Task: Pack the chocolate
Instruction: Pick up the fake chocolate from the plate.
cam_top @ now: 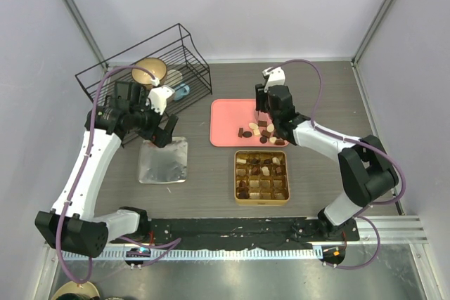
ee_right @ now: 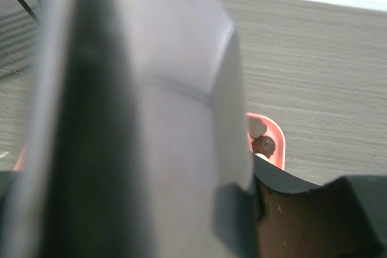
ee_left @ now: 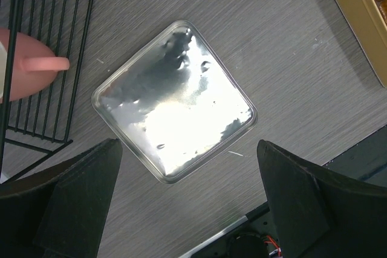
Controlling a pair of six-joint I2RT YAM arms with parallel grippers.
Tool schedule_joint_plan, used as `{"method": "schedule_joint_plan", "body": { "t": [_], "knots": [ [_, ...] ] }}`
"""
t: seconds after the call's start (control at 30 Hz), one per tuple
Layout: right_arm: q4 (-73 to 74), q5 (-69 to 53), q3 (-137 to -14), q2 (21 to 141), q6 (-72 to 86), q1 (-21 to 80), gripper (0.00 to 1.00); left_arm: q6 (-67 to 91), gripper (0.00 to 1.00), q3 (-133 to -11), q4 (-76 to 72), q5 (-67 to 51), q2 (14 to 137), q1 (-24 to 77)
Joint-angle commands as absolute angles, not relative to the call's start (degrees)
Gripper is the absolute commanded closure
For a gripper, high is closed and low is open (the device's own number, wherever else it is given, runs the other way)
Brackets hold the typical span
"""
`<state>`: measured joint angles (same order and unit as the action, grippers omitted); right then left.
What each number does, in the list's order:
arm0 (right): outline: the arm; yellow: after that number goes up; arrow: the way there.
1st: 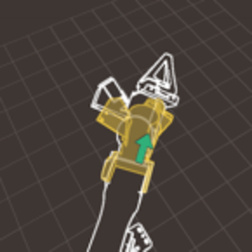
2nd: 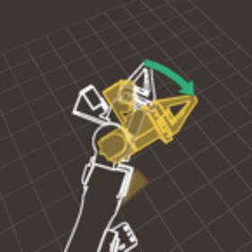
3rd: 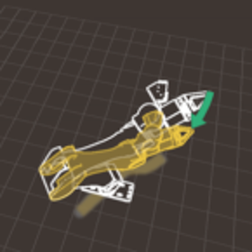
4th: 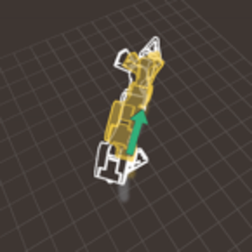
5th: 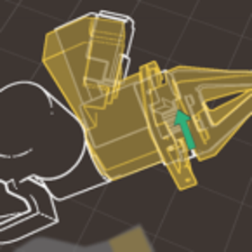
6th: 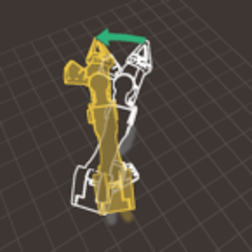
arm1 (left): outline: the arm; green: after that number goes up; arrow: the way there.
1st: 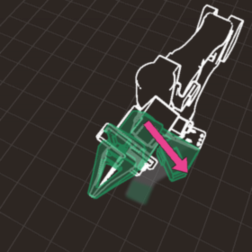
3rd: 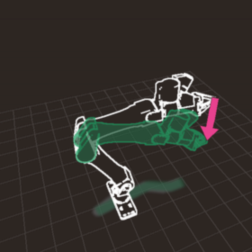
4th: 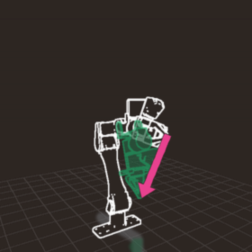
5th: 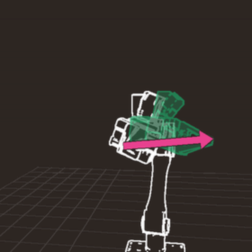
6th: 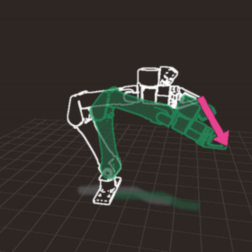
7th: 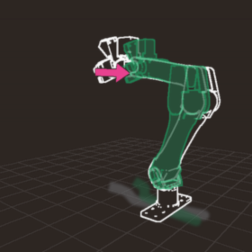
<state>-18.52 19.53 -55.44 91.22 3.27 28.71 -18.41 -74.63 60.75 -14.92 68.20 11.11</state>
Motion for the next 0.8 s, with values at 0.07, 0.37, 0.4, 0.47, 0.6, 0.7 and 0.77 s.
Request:
{"method": "schedule_joint_plan", "body": {
  "t": [0.07, 0.37, 0.4, 0.47, 0.6, 0.7, 0.77],
  "knots": [
    [-19.34, 19.51, -53.7, 88.51, 2.9, 28.04, 0.47, -18.98, 0.0, -74.88, 61.08, -14.59, 66.71, 10.9],
    [-19.86, 19.51, -51.68, 87.89, 4.92, 27.95, 0.47, -18.81, 0.0, -75.41, 61.26, -14.94, 66.89, 10.9],
    [-19.69, 19.6, -51.68, 87.98, 5.18, 27.95, 0.47, -18.9, 0.0, -75.41, 61.35, -14.94, 66.88, 10.81],
    [-19.86, 19.42, -51.59, 88.15, 6.32, 27.95, 0.48, -18.98, 0.0, -75.41, 61.43, -14.85, 66.8, 10.81],
    [-20.39, 18.63, -52.03, 88.59, 7.73, 27.95, 0.58, -18.98, 0.0, -75.32, 61.44, -14.77, 66.62, 10.81],
    [-20.3, 18.63, -52.99, 88.51, 7.74, 27.86, 0.71, -18.98, 0.0, -75.32, 61.61, -14.68, 66.45, 10.9],
    [-19.95, 18.81, -53.52, 87.9, 7.47, 27.95, 0.74, -18.98, 0.0, -75.41, 61.61, -14.59, 66.36, 10.81]
  ]
}}
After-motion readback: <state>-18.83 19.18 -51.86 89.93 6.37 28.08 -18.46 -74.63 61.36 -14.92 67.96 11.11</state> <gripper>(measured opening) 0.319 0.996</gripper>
